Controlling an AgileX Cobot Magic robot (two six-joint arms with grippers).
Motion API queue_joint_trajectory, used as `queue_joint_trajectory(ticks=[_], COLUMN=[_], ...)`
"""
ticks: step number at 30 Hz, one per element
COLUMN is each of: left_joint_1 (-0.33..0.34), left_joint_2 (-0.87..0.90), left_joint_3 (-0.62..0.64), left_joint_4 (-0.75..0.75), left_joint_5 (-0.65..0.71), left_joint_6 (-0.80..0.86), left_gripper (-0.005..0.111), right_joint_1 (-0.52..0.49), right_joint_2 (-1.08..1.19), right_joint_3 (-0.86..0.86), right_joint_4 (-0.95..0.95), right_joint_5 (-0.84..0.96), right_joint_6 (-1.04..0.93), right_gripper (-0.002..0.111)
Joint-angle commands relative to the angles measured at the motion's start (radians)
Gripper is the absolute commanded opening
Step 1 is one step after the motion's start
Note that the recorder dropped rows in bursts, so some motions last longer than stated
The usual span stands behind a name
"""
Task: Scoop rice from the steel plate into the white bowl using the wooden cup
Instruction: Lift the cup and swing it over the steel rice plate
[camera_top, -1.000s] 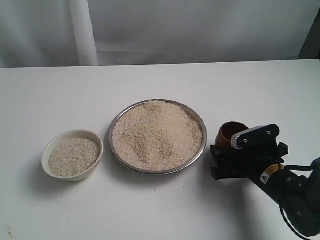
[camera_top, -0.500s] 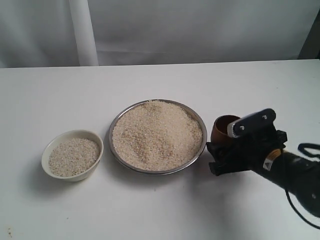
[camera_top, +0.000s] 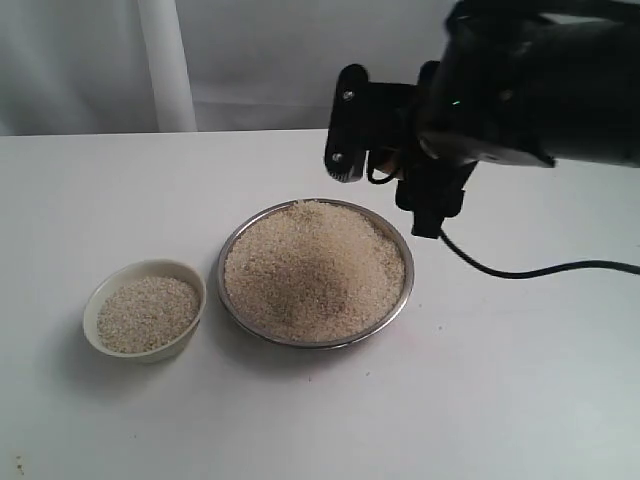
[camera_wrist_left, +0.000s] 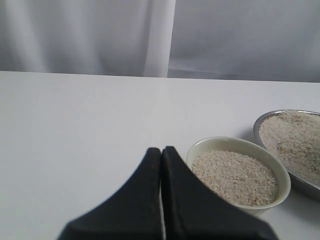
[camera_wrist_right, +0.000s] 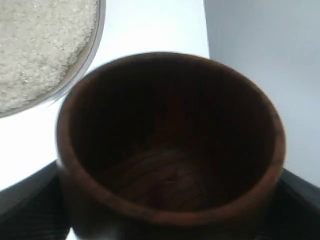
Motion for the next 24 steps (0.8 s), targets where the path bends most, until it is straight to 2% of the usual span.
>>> queue_joint_trajectory(ticks=[1, 5, 8, 24], left_joint_1=[-0.004, -0.004, -0.004, -0.004], left_joint_2=[-0.003, -0.003, -0.003, -0.003], left_joint_3=[-0.003, -0.003, -0.003, -0.003], left_joint_4=[-0.005, -0.005, -0.005, -0.005], left_joint_5=[-0.004, -0.004, -0.004, -0.004], left_joint_6=[-0.001, -0.003, -0.003, -0.003], left_gripper=[0.0, 0.0, 0.0, 0.0], right_joint_1=[0.043, 0.063, 0.063, 0.063], right_joint_2=[0.112, 0.263, 0.334, 0.468], right_joint_3=[-0.074, -0.097, -0.097, -0.102], right_joint_4=[-0.163, -0.49, -0.593, -0.619], right_joint_5=[0.026, 0.125, 0.172, 0.114], right_joint_6=[-0.046, -0.051, -0.071, -0.098], right_gripper=[0.0, 0.0, 0.0, 0.0])
